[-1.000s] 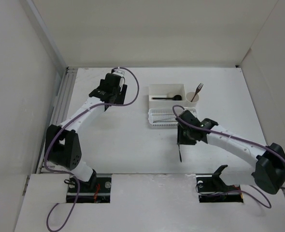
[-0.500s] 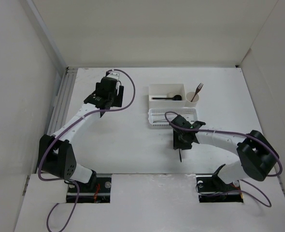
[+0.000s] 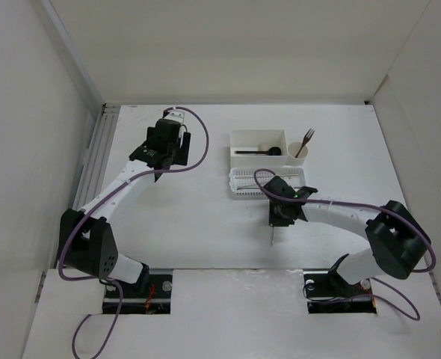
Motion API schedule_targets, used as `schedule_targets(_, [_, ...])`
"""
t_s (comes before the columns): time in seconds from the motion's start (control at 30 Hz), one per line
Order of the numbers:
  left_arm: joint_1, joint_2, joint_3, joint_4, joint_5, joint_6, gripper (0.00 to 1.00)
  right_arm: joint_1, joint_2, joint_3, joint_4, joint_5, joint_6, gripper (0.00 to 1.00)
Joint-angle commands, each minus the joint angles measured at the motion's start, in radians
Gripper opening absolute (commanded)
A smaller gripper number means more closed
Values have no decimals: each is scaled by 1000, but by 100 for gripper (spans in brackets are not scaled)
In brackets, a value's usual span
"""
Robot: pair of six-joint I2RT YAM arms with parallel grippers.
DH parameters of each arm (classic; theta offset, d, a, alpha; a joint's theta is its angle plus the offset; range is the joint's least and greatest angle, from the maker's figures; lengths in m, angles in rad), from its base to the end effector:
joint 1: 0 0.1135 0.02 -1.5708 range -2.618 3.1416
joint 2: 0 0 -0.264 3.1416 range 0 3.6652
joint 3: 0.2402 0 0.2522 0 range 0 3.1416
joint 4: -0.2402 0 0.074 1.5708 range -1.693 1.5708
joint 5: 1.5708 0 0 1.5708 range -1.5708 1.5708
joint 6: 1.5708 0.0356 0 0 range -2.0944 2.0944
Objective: Sort the eating utensils into containers
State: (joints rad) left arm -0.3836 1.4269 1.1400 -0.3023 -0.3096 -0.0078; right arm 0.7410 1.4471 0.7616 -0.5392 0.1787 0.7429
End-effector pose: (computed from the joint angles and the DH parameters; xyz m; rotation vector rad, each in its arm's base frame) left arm 0.3043 -0.1111 0.3030 0.2226 2.1186 0.1043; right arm 0.1902 0.1655 0.1643 0.0459 2.7637 0.1439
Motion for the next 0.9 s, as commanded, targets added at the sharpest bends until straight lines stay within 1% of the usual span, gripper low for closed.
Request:
schedule_targets(0.0, [12, -36, 10, 29, -8, 9, 72, 8, -68, 72, 10, 67, -57, 0])
schedule_targets(0.07, [12, -36, 10, 29, -8, 9, 72, 8, -135, 125, 1, 90, -123, 0])
schedule_targets(0.1, [12, -36, 10, 19, -8, 9, 72, 8, -157, 157, -13, 134, -143, 0])
schedule_targets(0.13, [12, -36, 10, 19, -8, 9, 72, 8, -178, 230, -13, 163, -170, 0])
schedule_targets(0.17, [23, -26, 10, 8, -8, 9, 72, 8, -212, 267, -13, 198, -241, 0])
schedule_targets(0.2, [32, -26, 20, 8, -8, 9, 72, 8, -224, 301, 46, 243, -284, 0])
schedule_targets(0.23, [32, -17, 20, -3, -8, 9, 71, 8, -235, 345, 94, 340, -327, 0])
schedule_targets(0.27, [32, -17, 20, -3, -8, 9, 71, -17, -235, 358, 152, 373, -374, 0])
schedule_targets(0.3, [44, -5, 29, -3, -8, 9, 71, -41, -235, 358, 219, 393, -472, 0])
schedule_targets(0.33, [54, -5, 29, -3, -8, 9, 71, -110, -235, 358, 372, 403, -515, 0])
schedule_targets(0.4, [63, 18, 52, -12, -17, 9, 71, -191, -187, 328, 514, 389, -601, 0])
schedule_targets(0.43, [74, 18, 72, -23, -17, 9, 71, -268, -165, 308, 635, 363, -618, 0])
schedule_targets(0.53, [100, 47, 102, -60, -17, 9, 71, -360, -87, 266, 802, 291, -680, 0])
schedule_targets(0.57, [100, 59, 102, -60, -17, 9, 71, -409, -73, 245, 935, 242, -695, 0])
schedule_targets(0.6, [113, 60, 118, -60, -17, 9, 71, -429, -57, 196, 1009, 217, -714, 0])
schedule_targets(0.67, [126, 82, 132, -60, -17, 18, 71, -465, 2, 179, 1132, 162, -764, 0])
schedule_targets(0.73, [136, 101, 159, -49, -17, 19, 71, -499, 80, 206, 1133, 114, -786, 0])
schedule_targets(0.87, [146, 180, 213, -58, -17, 6, 71, -529, 137, 216, 1133, 96, -795, 0])
